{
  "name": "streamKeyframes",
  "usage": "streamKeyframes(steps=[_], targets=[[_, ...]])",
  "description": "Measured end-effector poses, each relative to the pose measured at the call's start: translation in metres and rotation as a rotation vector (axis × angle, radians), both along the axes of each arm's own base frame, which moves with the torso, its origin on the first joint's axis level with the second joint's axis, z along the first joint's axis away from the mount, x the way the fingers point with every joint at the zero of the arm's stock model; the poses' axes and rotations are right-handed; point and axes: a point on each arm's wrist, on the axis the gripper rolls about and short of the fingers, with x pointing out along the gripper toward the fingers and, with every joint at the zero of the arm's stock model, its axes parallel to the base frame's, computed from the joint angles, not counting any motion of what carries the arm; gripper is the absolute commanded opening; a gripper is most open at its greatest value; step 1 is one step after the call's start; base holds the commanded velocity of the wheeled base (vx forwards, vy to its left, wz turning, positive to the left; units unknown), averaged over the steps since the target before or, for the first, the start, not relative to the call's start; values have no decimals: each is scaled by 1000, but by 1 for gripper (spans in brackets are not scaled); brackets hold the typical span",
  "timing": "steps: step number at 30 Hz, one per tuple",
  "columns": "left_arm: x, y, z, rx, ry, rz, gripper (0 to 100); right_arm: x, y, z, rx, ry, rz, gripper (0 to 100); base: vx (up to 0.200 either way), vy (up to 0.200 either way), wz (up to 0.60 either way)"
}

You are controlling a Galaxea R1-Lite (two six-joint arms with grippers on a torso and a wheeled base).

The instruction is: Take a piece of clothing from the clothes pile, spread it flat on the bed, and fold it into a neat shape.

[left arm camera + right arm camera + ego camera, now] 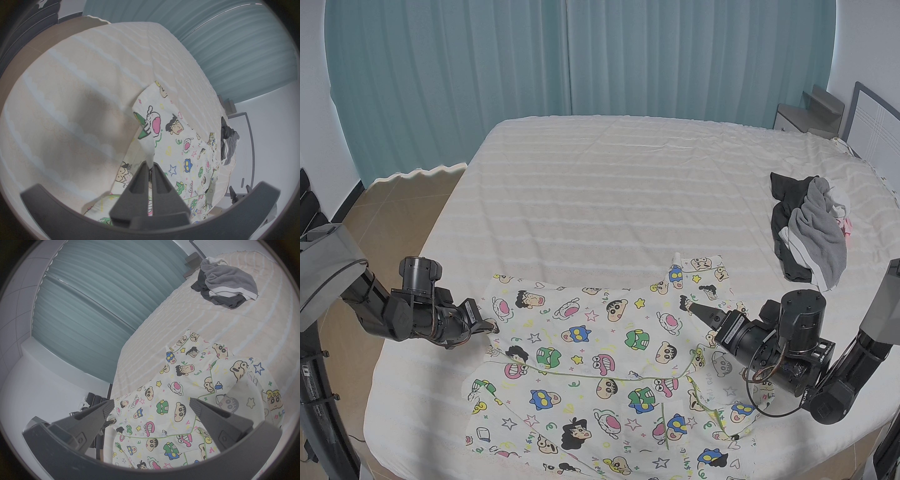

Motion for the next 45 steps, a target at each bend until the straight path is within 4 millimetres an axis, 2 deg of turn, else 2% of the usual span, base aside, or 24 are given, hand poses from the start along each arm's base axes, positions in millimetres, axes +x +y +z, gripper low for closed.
streamKeyframes(steps=[4, 10, 15, 16, 24, 29, 34, 42, 45], targets=[[-6, -1, 13, -1, -3, 1, 0, 0, 0, 0, 0, 1, -1, 100, 0, 0, 0], [-14, -6, 21, 26, 94, 7, 0, 0, 0, -1, -2, 3, -2, 100, 0, 0, 0], [-6, -7, 31, 57, 96, 26, 0, 0, 0, -1, -2, 4, -1, 100, 0, 0, 0], [-5, -8, 32, 58, 95, 28, 100, 0, 0, -1, -2, 4, -1, 100, 0, 0, 0], [2, -7, 28, 101, 96, 64, 100, 0, 0, -1, -2, 4, -1, 100, 0, 0, 0], [-5, -4, 16, 108, 145, 68, 100, 0, 0, -1, -5, 4, -4, 100, 0, 0, 0], [-22, -3, 10, 80, 192, 43, 100, -1, -1, -1, -7, 2, -6, 100, 0, 0, 0], [-75, -4, 10, 1, 258, -30, 100, -4, -3, 0, 0, -26, -5, 100, 0, 0, 0], [-87, -2, 10, 0, 229, -42, 100, -6, -3, 0, 0, -29, -3, 100, 0, 0, 0]])
